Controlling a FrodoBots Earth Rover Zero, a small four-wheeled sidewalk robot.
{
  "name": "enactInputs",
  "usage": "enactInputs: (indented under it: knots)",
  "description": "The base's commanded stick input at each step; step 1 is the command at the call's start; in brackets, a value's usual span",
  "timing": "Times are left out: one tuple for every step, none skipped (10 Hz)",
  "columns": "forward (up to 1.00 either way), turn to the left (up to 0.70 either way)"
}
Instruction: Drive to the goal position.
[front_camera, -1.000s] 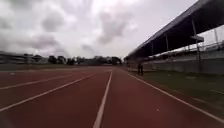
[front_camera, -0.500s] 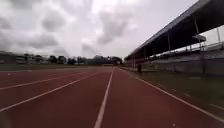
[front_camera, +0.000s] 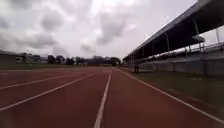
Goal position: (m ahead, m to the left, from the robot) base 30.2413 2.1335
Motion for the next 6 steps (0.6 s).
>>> enactInputs:
  knots:
    - [0.7, -0.03]
    - [0.7, -0.04]
    - [0.7, -0.01]
    - [0.7, 0.0]
    - [0.7, -0.05]
    - [0.7, -0.12]
